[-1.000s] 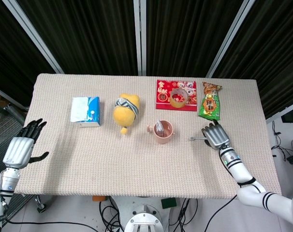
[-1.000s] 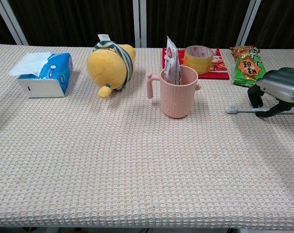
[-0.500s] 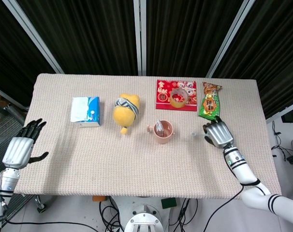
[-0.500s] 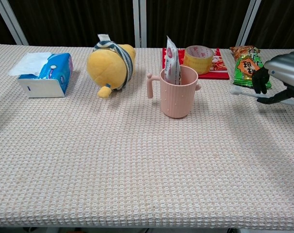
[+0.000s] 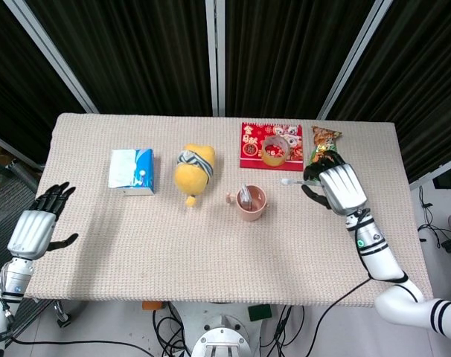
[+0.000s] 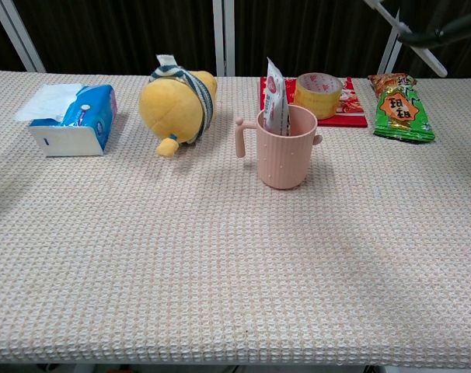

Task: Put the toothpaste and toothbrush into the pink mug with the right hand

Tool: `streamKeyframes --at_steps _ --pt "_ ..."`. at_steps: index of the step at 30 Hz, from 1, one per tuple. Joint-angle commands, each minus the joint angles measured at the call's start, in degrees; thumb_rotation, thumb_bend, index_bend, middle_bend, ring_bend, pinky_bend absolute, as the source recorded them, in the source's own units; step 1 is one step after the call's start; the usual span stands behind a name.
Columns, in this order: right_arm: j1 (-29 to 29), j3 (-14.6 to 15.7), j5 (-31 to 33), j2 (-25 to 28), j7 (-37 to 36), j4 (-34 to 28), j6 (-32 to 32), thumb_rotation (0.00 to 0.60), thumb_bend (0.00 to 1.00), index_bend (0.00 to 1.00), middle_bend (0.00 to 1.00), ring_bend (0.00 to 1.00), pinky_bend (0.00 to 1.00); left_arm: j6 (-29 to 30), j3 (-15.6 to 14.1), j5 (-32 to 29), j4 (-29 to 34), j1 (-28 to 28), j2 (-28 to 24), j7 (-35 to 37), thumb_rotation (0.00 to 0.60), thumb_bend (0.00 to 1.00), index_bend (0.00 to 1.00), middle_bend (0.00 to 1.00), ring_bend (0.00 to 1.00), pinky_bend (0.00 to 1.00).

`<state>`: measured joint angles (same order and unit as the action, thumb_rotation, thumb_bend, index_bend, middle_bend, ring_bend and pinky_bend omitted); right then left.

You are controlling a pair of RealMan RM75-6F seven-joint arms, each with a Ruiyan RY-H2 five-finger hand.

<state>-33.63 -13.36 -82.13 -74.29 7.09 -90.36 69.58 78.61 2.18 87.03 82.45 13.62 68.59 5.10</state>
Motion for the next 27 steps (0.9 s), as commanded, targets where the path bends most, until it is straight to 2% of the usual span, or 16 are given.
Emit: streamKeyframes --at_steps 1,7,13,18,27 --pt "-1.8 -1.7 0.4 -1.2 -5.5 -2.0 -0.6 0.6 0.79 0.67 0.57 0.37 0.26 0.1 0.0 -0.1 0.1 -0.1 -0.2 0.0 0.6 0.15 0.04 0.03 0.04 0.18" --pt "-3.8 -1.9 0.7 -6.0 -23.1 -0.6 -4.2 0.6 0.78 0.67 0.57 0.36 0.27 -0.1 -0.1 -0.3 0.2 -0.2 -0.3 0.1 0.599 0.15 0.04 0.03 0.04 0.18" --pt "-4.3 -2.2 -0.3 -12.7 -37.4 6.4 -2.3 0.6 0.78 0.67 0.57 0.36 0.27 -0.4 -0.2 -0.4 -0.5 -0.2 0.1 0.4 0.6 0.15 0.04 0.03 0.04 0.18" --pt "-4.4 -2.6 0.3 -16.0 -44.1 10.9 -1.9 0.6 0.78 0.67 0.57 0.37 0.27 -0.4 -0.2 -0.6 -0.9 -0.3 0.1 1.0 0.6 0.15 0.04 0.03 0.04 0.18" --pt "-4.8 -1.3 -0.5 -19.2 -48.4 17.9 -2.4 0.6 0.78 0.67 0.57 0.36 0.27 -0.9 -0.5 -0.5 -1.7 -0.3 0.3 1.5 0.6 0.15 0.04 0.03 0.04 0.18"
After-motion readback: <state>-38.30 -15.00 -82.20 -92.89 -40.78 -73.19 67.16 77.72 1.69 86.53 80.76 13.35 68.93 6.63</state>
